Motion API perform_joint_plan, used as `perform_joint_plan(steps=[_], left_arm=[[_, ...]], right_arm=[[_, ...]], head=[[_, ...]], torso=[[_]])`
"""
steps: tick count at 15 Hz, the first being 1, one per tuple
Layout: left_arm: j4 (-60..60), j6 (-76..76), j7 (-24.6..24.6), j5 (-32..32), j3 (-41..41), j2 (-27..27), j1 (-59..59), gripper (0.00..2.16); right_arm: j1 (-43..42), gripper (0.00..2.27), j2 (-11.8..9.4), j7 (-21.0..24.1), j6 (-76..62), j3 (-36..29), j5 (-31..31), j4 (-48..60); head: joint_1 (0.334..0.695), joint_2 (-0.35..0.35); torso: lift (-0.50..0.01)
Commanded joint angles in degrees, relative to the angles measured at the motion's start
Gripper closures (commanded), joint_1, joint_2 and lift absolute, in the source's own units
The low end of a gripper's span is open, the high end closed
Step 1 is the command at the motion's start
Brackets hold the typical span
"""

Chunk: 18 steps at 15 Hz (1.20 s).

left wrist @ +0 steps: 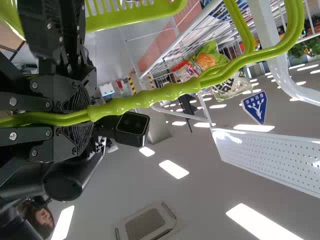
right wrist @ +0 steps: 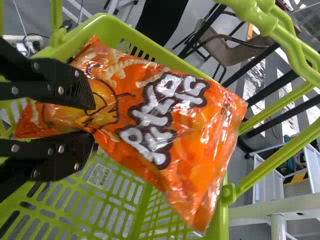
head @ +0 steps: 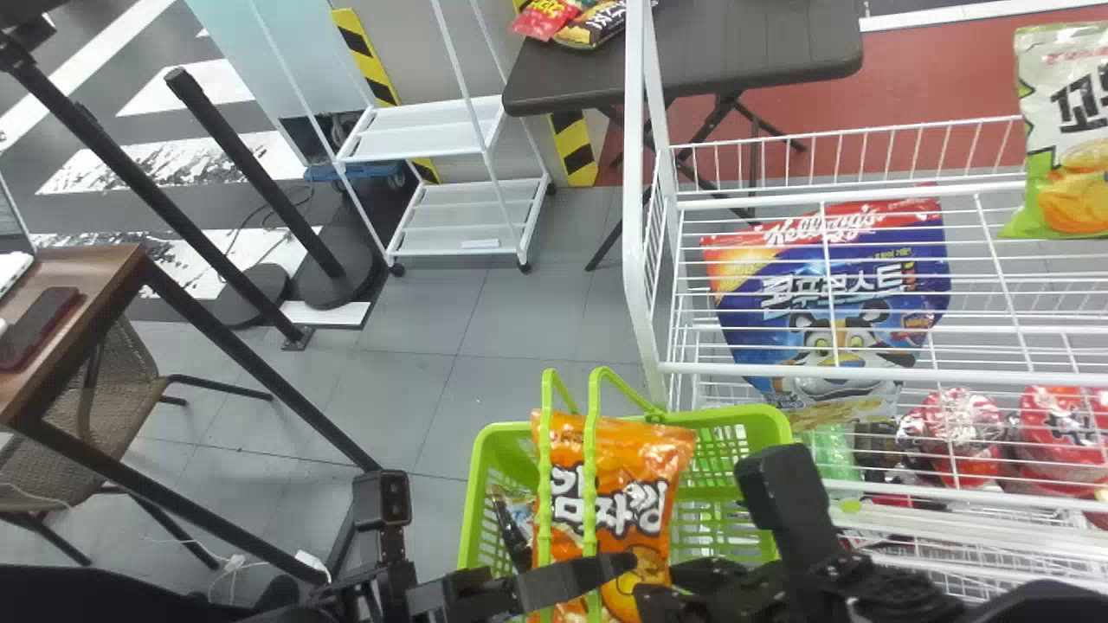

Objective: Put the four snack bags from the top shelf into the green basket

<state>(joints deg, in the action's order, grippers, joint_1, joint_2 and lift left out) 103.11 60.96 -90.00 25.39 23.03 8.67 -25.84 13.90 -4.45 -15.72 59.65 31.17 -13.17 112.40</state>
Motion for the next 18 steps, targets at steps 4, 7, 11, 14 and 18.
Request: perform_joint_plan(steps=[4, 7, 11, 14, 18], left_arm=[[-0.28, 0.0, -0.57, 0.01, -0.09, 0.11, 0.35, 2.15], [-0.37, 0.0, -0.57, 0.01, -0.09, 0.11, 0.35, 2.15], [-0.28, 0.0, -0.57, 0.36, -0.09, 0.2, -0.36, 2.15], [-0.02, 0.0, -0.57, 0.63, 0.17, 0.2, -1.06, 2.15], [0.33, 0.0, -0.57, 0.8, 0.08, 0.29, -1.5, 2.15]], right_arm=[[9.39, 0.06, -2.05, -1.25, 10.8, -13.51, 2.98, 20.05], [10.45, 0.06, -1.87, -1.34, 10.8, -25.37, 2.36, 24.97], [0.43, 0.06, -1.43, -0.28, 6.23, -35.04, 4.56, 18.2], [-7.83, 0.06, -1.43, -0.28, -6.25, -36.89, 6.58, 5.72], [-17.94, 0.06, -1.43, -0.28, -25.58, -36.98, 10.62, -11.42]], head=[[0.695, 0.35], [0.695, 0.35], [0.695, 0.1], [0.695, -0.002], [0.695, -0.074]], torso=[[0.0], [0.0], [0.0], [0.0], [0.0]])
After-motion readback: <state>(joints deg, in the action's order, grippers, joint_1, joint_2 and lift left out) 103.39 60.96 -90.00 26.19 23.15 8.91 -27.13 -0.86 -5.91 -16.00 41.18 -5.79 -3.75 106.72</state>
